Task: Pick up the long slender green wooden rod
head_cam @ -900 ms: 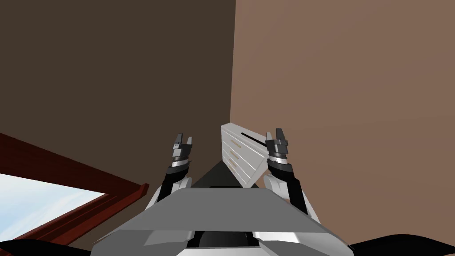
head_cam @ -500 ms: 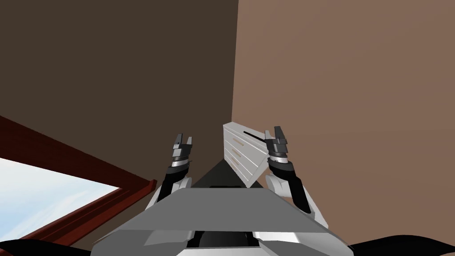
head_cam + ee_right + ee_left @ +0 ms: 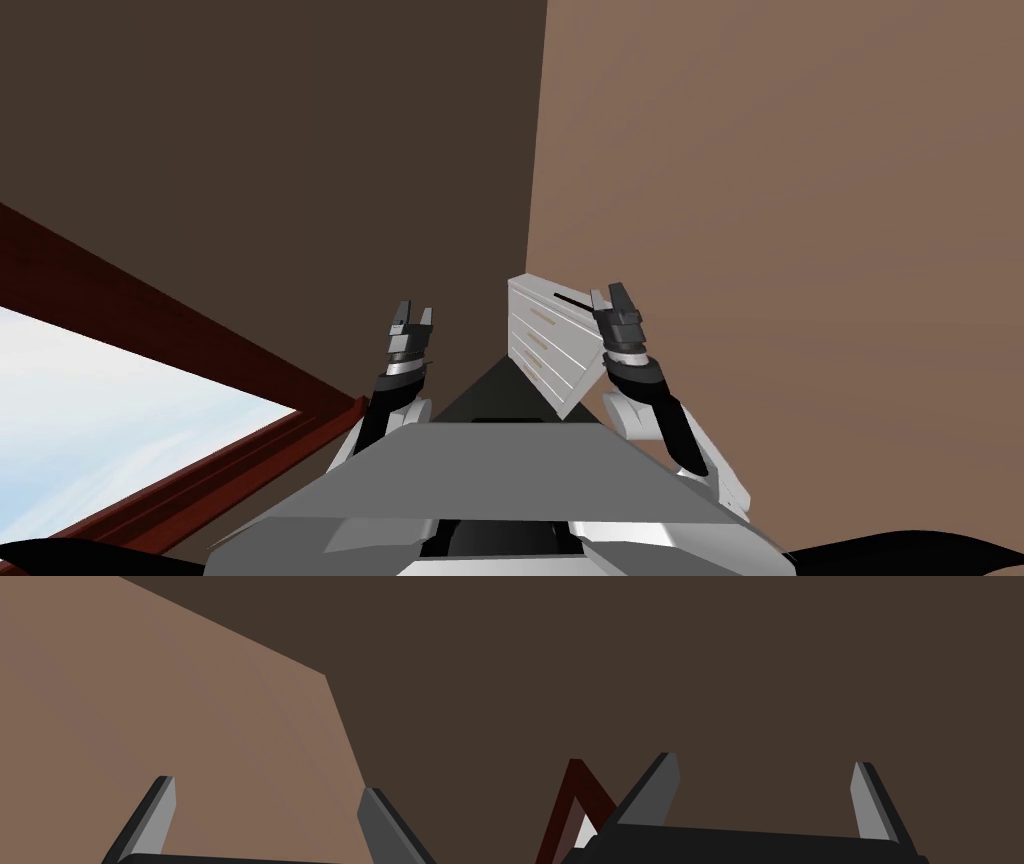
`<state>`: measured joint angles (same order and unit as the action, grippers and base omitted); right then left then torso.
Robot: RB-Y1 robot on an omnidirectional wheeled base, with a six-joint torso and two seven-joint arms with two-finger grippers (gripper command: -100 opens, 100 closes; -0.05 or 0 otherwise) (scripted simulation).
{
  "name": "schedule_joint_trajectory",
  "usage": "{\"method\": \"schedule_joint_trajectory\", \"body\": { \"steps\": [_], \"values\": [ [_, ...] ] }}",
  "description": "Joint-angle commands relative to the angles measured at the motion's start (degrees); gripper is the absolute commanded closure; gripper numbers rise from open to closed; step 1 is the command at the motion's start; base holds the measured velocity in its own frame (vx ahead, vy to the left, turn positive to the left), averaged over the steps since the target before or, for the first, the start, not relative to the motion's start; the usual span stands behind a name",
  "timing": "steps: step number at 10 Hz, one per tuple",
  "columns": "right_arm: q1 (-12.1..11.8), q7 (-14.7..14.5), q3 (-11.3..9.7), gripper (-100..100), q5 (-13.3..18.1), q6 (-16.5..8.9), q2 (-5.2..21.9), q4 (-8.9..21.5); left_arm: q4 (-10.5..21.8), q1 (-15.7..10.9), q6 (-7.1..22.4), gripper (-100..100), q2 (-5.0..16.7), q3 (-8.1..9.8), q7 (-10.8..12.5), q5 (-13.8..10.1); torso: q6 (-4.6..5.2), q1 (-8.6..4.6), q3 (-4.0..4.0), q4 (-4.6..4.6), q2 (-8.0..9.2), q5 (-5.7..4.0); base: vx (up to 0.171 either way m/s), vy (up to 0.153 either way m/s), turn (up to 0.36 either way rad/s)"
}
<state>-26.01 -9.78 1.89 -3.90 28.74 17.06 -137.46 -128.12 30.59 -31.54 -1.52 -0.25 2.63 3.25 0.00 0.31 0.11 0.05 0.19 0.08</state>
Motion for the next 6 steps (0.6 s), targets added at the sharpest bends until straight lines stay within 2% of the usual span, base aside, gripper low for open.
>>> {"method": "schedule_joint_trajectory", "body": {
  "steps": [1,6],
  "values": [
    [0.49,-0.41,-0.22,-100,0.18,1.19,2.86,0.28,0.00,0.00,0.00,0,0.00,0.00,0.00,0.00,0.00,0.00,0.00,0.00,0.00,0.00,-0.054,0.085,-0.011],
    [1.37,-0.99,-0.49,-100,0.37,3.28,11.50,1.15,0.00,0.00,0.00,0,0.00,0.00,0.00,0.00,0.00,0.07,0.00,0.00,0.01,0.01,-0.051,0.087,-0.015]
  ]
}}
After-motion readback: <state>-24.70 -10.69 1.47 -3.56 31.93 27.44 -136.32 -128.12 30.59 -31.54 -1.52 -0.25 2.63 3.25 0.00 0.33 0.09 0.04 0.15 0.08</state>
